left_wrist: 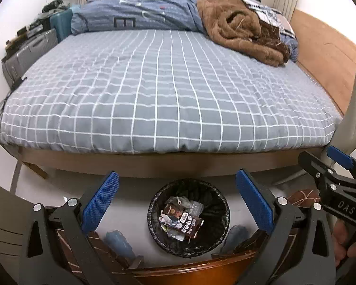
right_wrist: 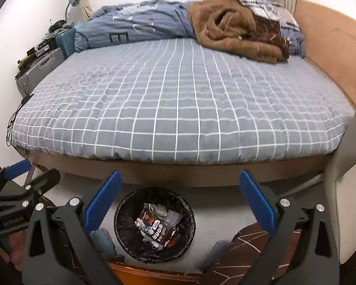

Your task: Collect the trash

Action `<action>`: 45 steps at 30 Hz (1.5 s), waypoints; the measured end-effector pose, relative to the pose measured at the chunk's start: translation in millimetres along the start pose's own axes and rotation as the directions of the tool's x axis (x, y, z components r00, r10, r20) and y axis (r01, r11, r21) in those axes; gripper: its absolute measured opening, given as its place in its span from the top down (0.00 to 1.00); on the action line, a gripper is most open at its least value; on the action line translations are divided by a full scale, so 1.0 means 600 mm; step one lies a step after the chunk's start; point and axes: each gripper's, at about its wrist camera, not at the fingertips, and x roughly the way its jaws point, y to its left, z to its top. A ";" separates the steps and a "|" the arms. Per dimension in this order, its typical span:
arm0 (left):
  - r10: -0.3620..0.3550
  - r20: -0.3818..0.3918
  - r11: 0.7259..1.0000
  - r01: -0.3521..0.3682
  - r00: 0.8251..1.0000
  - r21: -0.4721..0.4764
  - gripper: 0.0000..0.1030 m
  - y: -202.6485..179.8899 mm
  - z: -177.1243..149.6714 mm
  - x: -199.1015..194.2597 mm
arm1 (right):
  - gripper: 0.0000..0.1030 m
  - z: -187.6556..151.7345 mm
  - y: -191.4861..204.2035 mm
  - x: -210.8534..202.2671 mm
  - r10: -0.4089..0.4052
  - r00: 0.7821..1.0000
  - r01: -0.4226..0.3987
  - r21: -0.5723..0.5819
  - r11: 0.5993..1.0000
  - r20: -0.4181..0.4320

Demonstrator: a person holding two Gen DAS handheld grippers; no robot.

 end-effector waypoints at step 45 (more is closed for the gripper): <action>-0.025 0.021 0.999 0.025 0.999 0.020 0.06 -0.008 -0.011 -0.022 | 0.07 -0.017 0.010 -0.024 -0.012 1.000 0.012 0.014 1.000 0.000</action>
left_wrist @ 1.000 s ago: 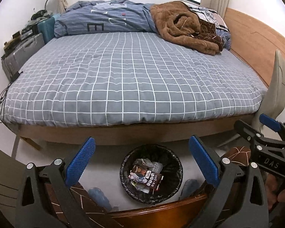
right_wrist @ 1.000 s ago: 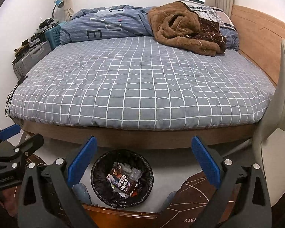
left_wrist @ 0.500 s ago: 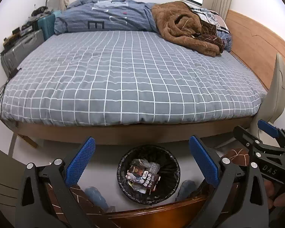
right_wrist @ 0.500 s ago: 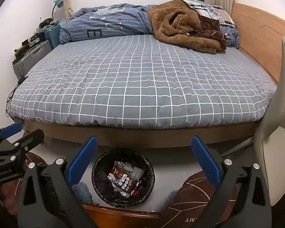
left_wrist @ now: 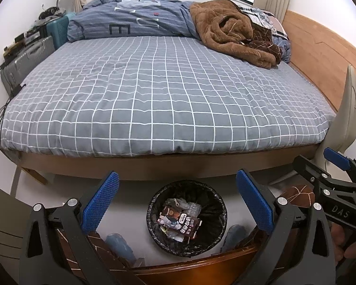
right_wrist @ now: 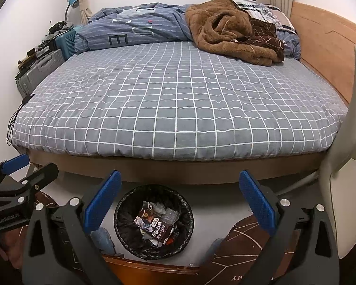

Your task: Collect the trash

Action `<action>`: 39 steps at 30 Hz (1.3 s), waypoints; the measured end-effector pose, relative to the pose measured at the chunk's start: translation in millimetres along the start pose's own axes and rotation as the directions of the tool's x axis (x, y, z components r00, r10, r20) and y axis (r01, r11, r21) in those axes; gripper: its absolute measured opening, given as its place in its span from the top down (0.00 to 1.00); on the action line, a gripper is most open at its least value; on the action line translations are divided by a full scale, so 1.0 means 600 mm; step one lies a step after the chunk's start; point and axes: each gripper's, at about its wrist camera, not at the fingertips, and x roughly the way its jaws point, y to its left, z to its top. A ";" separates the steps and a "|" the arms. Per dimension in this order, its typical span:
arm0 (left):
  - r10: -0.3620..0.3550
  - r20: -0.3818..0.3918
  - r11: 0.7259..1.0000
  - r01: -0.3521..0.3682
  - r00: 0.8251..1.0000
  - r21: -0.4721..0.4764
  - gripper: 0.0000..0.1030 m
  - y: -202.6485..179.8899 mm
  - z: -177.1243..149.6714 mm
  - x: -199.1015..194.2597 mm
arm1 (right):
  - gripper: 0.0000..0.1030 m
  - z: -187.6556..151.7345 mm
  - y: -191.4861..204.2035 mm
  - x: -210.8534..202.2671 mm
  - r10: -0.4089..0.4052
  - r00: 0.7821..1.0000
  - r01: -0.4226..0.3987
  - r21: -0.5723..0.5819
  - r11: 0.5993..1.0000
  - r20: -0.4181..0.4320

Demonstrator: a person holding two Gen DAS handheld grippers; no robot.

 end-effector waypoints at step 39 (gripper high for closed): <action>0.036 -0.001 0.999 -0.036 0.999 -0.001 0.06 0.001 0.003 0.019 | 0.07 0.002 0.000 0.013 -0.005 1.000 0.006 0.013 1.000 -0.003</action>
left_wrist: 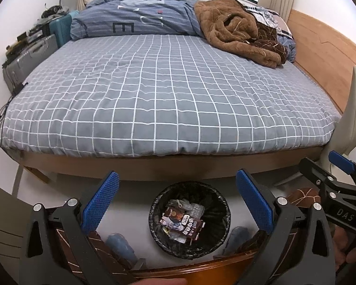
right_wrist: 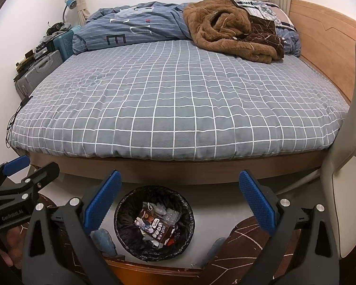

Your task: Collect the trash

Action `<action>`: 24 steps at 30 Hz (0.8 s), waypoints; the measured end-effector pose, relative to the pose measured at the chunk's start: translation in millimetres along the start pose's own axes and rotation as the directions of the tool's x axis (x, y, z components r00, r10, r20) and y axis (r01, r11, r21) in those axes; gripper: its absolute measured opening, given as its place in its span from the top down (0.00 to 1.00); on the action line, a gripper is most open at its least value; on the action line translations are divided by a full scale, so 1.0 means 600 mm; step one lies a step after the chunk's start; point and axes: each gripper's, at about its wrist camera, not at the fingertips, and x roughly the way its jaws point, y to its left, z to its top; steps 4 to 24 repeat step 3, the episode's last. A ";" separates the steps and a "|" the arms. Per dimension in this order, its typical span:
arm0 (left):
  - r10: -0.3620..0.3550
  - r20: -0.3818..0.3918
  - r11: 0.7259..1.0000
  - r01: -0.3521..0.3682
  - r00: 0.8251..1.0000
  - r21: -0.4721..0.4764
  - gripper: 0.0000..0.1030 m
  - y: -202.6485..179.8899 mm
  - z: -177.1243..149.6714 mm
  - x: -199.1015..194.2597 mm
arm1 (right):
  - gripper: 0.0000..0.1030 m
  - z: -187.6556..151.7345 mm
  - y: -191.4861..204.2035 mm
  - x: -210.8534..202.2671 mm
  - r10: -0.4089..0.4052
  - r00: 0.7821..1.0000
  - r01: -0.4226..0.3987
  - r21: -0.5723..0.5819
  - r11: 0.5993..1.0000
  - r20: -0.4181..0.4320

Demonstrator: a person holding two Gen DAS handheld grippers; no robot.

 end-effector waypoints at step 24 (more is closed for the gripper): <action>0.001 -0.009 1.000 -0.001 1.000 -0.001 0.06 0.002 0.000 0.003 | 0.07 0.001 0.000 0.002 0.002 1.000 -0.002 -0.001 1.000 0.001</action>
